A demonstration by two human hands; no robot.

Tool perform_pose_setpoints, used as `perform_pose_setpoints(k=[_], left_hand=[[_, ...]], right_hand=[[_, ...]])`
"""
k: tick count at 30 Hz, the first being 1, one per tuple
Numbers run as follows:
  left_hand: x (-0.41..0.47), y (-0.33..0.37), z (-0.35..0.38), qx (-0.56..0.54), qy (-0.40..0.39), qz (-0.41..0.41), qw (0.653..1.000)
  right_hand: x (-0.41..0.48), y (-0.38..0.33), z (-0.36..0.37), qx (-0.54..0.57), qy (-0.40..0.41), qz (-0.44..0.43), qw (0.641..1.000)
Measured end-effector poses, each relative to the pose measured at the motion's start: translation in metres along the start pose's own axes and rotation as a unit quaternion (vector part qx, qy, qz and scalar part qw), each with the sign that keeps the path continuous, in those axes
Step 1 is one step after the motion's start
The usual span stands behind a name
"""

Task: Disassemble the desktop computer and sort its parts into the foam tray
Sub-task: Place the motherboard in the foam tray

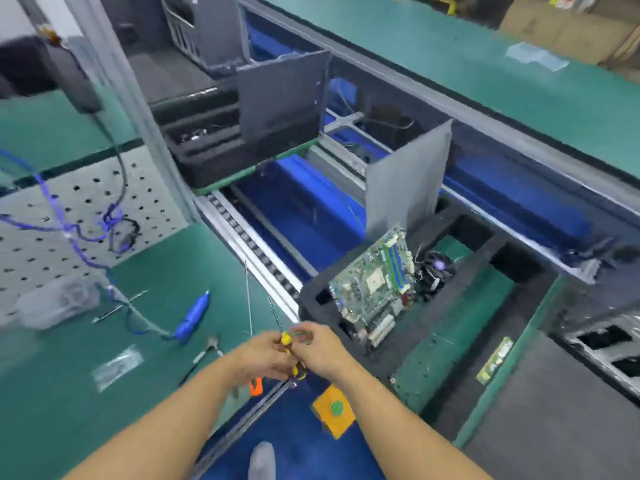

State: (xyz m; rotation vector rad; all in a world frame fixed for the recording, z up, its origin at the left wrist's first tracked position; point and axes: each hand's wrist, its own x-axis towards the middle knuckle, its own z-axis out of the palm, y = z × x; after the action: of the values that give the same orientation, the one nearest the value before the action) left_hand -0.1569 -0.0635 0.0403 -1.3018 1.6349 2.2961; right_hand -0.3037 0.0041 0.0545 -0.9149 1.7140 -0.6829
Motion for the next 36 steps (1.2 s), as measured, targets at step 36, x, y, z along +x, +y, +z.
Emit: perform_pose_setpoints(k=[36], left_hand=[[-0.006, -0.079, -0.106, 0.397, 0.267, -0.238, 0.845]], right_hand=[[0.026, -0.009, 0.075, -0.004, -0.114, 0.131, 0.985]])
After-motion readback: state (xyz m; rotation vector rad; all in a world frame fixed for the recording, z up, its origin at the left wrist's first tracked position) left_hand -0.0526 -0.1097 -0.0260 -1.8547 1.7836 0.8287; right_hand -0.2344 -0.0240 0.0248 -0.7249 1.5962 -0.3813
